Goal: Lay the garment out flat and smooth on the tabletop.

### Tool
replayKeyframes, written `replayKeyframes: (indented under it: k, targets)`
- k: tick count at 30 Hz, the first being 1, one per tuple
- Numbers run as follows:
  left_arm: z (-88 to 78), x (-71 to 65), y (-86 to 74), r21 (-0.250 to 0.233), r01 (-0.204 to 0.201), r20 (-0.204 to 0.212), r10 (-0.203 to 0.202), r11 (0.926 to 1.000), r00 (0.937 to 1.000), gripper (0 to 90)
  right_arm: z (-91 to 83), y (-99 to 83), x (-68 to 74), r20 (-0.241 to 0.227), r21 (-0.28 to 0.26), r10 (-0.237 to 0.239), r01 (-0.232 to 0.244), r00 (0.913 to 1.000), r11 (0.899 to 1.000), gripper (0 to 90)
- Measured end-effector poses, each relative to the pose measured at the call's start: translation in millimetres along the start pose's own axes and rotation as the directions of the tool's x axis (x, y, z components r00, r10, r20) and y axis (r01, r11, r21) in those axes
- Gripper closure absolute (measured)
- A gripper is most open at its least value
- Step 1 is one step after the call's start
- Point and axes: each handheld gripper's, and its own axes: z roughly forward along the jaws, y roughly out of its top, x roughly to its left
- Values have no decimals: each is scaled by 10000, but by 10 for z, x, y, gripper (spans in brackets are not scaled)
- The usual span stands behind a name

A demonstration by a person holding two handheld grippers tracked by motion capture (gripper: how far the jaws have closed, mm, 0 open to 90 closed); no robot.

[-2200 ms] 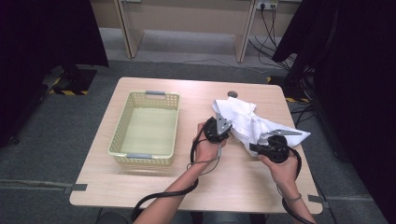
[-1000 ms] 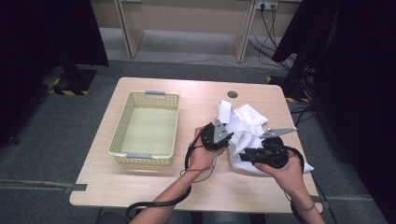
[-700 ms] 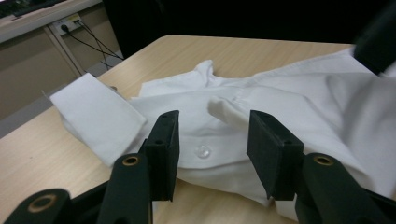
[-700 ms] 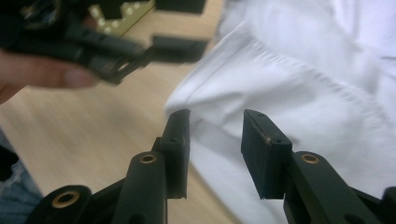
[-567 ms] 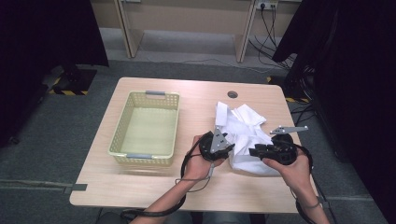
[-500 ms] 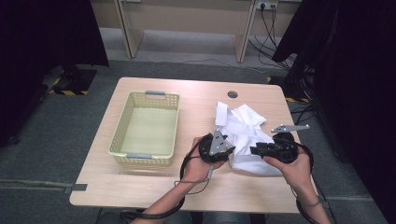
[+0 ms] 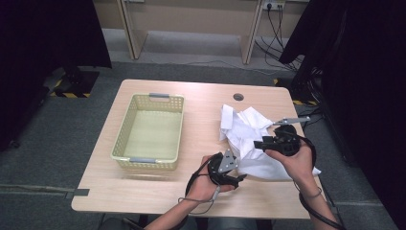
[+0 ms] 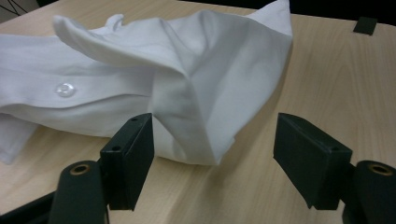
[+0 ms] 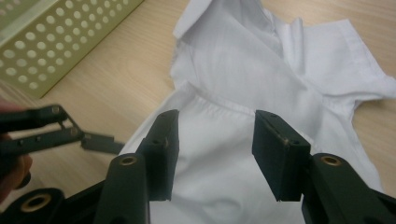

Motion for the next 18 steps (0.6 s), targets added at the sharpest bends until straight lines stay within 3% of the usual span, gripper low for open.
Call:
replayKeyframes:
  k: [7,13,18]
  targets:
    - [107,-92,-36,278,-501,-917,524,9984,9944,364,292,326,125,265,597,-743,726,9969,9956,481]
    - [167,-145,-16,352,-605,-1102,640,9976,9918,428,587,484,191,468,1339,-1219,1147,9914,9843,456]
    - [188,-169,0,400,-667,-1126,708,9970,9911,485,811,524,258,463,2066,-1663,1534,9850,9663,419]
